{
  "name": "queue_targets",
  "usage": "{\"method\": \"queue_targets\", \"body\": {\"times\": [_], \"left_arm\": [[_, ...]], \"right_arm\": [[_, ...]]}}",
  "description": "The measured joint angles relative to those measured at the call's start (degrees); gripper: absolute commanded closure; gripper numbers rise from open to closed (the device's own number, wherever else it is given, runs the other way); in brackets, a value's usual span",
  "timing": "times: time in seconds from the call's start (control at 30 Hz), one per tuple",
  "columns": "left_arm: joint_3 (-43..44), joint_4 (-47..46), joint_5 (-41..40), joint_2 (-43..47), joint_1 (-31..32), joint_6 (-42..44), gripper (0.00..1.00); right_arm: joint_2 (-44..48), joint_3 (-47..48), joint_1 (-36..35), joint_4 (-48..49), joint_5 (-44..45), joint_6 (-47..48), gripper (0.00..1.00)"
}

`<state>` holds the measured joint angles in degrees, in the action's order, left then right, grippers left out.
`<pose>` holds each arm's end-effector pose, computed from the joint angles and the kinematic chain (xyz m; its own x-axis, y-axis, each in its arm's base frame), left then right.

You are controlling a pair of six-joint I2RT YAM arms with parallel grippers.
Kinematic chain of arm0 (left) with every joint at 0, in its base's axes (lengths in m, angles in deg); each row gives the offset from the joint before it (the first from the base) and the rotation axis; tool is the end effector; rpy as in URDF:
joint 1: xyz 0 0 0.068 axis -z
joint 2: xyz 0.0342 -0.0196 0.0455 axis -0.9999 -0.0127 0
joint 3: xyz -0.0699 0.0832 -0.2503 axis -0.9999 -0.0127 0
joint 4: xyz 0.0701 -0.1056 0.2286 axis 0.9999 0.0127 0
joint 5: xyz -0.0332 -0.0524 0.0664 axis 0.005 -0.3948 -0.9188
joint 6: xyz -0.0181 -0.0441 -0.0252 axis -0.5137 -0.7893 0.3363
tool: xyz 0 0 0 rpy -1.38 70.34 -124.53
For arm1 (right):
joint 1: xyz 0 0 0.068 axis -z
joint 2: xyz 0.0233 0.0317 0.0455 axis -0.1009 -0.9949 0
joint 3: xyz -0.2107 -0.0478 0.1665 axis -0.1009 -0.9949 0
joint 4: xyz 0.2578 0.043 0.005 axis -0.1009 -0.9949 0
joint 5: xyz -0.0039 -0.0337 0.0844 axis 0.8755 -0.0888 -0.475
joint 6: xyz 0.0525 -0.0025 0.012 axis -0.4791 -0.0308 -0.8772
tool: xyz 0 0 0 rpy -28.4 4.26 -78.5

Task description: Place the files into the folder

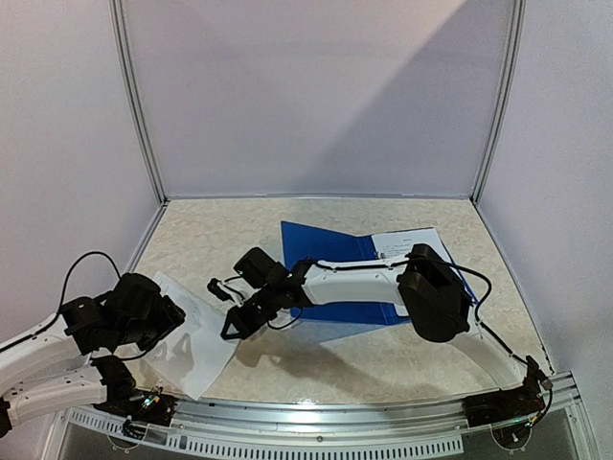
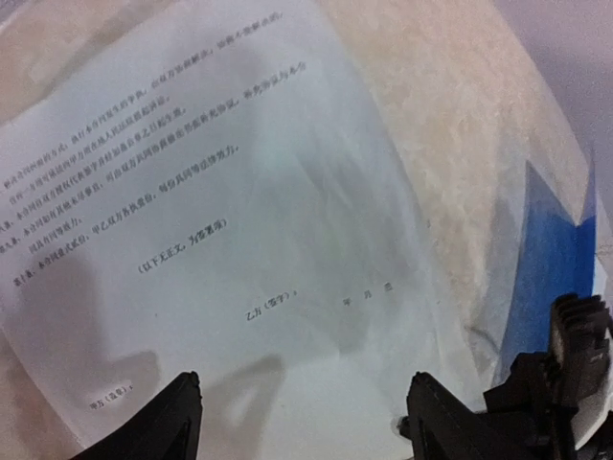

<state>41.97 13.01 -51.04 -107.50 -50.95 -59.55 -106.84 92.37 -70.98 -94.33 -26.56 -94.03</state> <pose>0.1015 -0.0651 0.1783 -0.6076 -0.6674 -0.4306 -0.4864 0.7413 -0.4625 0.2163 0.5116 0.1265 -0.6219 -0.6056 -0.4964 -0.7502 0.2792 0.5994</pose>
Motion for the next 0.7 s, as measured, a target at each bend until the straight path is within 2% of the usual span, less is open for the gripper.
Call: {"method": "queue_targets", "body": {"times": [0.27, 0.4, 0.57, 0.7], "left_arm": [[15.28, 6.25, -10.08, 4.07, 0.02, 3.58, 0.27], [19.91, 8.24, -13.64, 3.78, 0.02, 5.51, 0.27], [22.58, 10.40, -15.28, -3.10, 0.00, 8.35, 0.27], [23.23, 9.46, -15.23, -8.79, 0.00, 11.45, 0.27]], "right_arm": [[10.19, -0.26, 1.01, -3.08, 1.44, 3.63, 1.00], [18.47, -1.53, 5.09, -2.75, 0.48, 4.26, 1.00], [31.45, -12.57, 16.33, -0.31, -1.92, 4.15, 1.00], [39.71, -23.45, 29.55, 0.26, -4.20, 3.74, 1.00]]}}
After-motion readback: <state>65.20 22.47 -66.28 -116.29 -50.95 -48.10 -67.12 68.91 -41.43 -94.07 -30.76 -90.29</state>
